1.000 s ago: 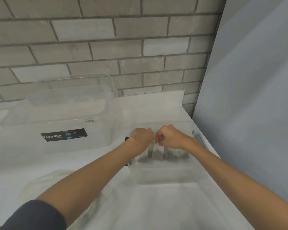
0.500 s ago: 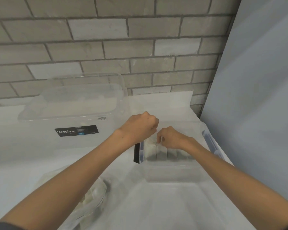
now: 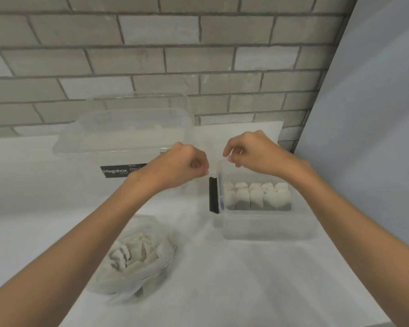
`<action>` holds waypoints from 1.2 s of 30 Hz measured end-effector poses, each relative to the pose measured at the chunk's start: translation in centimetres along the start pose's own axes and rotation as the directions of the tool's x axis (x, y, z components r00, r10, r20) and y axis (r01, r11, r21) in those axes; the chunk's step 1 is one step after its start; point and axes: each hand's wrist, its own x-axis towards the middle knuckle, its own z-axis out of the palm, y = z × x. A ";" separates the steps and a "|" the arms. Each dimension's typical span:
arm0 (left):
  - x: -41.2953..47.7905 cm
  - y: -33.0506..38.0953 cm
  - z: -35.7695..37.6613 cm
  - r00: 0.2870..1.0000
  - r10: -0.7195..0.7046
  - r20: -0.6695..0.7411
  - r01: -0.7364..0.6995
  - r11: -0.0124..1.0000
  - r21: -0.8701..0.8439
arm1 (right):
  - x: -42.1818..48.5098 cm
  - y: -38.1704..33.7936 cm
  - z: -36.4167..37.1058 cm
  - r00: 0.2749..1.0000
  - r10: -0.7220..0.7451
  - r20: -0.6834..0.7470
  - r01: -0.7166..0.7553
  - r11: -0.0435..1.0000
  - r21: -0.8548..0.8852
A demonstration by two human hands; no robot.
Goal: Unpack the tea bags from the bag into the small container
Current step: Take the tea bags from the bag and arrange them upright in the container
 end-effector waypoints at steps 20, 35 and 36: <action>-15.6 -10.2 1.9 0.961 -0.231 0.151 0.231 0.973 0.018 | -3.7 -14.3 16.6 0.935 -0.127 0.331 0.097 0.990 0.105; -17.7 -10.9 2.3 0.970 -0.244 -0.004 0.237 0.942 -0.237 | -3.7 -13.8 15.8 0.986 0.016 0.169 -0.054 0.973 0.226; -17.7 -10.8 2.2 0.969 -0.247 -0.013 0.233 0.930 -0.283 | -3.6 -13.7 15.4 0.988 0.027 0.151 -0.065 0.965 0.256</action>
